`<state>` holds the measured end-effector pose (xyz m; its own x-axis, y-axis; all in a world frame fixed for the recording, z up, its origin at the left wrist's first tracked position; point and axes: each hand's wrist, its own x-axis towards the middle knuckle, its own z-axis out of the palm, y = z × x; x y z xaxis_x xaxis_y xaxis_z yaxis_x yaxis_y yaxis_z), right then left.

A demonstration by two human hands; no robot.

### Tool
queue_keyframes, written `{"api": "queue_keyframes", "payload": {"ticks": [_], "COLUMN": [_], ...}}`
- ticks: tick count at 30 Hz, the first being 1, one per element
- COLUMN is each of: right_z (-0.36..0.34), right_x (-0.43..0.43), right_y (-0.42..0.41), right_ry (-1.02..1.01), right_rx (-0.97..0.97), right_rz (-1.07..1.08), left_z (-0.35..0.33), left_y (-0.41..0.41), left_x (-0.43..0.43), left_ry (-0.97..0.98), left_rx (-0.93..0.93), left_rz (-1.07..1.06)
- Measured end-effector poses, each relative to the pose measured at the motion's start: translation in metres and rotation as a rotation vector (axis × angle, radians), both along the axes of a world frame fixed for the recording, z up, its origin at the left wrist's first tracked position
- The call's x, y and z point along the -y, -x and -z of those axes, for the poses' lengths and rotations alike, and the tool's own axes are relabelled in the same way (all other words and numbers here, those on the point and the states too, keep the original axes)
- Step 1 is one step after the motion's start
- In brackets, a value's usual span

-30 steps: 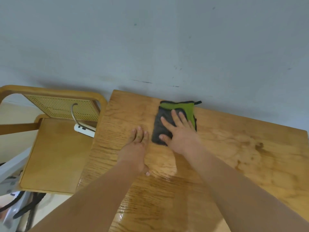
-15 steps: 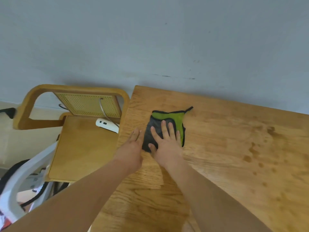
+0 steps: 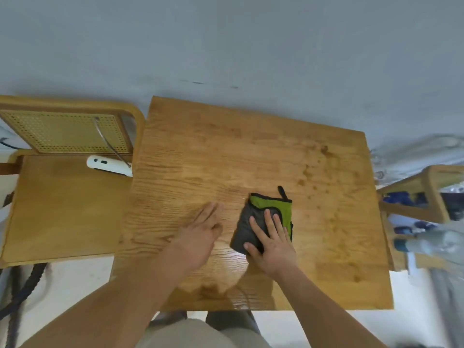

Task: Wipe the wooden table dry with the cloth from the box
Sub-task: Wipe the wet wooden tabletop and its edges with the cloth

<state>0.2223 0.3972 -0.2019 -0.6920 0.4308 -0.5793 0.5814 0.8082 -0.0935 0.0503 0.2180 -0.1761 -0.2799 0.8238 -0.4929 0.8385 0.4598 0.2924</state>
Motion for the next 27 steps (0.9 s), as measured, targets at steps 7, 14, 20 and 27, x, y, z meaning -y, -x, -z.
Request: {"api": "queue_keyframes", "payload": {"ticks": [7,14,20,27], "right_z": [-0.002,0.007,0.008,0.008], "right_x": [-0.030,-0.036,-0.074,-0.156], "right_y": [-0.003,-0.053,-0.152,-0.272], "right_ry": [0.009,0.065,0.094,0.070], "right_rx": [0.052,-0.061,-0.074,-0.064], "right_rz": [0.059,-0.170,-0.397,-0.203], "left_z": [-0.015,-0.004,0.000,-0.005], "left_y": [-0.039,-0.116,-0.206,-0.286], "left_x": [-0.017,-0.061,-0.118,-0.198], "left_ry": [-0.038,-0.036,-0.002,-0.027], "left_rx": [0.092,0.057,-0.078,-0.004], "left_rz": [-0.178,-0.331,-0.322,-0.156]}}
